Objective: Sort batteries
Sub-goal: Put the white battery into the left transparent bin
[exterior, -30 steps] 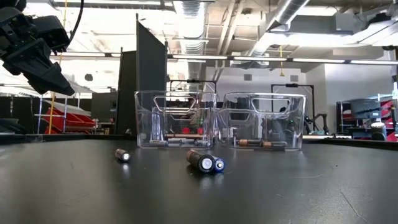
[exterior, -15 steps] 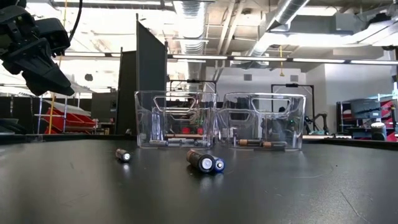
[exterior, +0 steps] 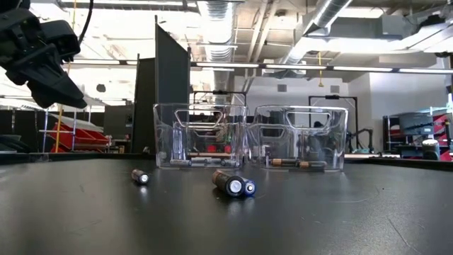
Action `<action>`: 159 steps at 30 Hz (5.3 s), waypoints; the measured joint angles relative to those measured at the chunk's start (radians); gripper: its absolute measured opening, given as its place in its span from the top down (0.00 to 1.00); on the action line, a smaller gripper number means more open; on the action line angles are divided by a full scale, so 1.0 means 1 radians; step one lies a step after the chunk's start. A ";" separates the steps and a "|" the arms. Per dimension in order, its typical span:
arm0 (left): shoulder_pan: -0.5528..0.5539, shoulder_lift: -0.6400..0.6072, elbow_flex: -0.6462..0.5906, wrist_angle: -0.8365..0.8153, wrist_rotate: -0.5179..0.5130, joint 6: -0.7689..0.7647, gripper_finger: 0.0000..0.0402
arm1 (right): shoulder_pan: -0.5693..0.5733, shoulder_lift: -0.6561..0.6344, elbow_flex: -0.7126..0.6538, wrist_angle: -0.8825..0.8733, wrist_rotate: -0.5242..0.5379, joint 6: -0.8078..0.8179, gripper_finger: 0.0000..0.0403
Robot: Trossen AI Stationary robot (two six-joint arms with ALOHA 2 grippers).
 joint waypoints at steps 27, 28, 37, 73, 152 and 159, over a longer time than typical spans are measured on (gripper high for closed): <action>0.000 0.000 0.000 0.034 -0.014 -0.039 0.71 | -0.015 0.000 -0.034 -0.010 0.143 0.003 0.99; 0.000 0.000 0.000 0.034 -0.014 -0.034 0.71 | -0.013 0.000 -0.029 -0.029 0.138 0.004 0.99; 0.000 0.000 0.000 0.054 -0.015 -0.022 0.71 | -0.027 -0.026 0.031 -0.101 0.221 -0.003 0.98; 0.000 0.000 0.000 0.079 -0.015 0.108 0.71 | -0.103 -0.473 -0.614 0.374 0.298 -1.273 0.53; 0.000 0.000 0.000 0.072 -0.026 0.030 0.71 | -0.695 -0.542 -0.900 0.523 0.416 -2.117 0.85; 0.000 0.000 0.000 0.074 -0.026 0.029 0.71 | -0.695 -0.546 -0.900 0.524 0.419 -2.082 0.87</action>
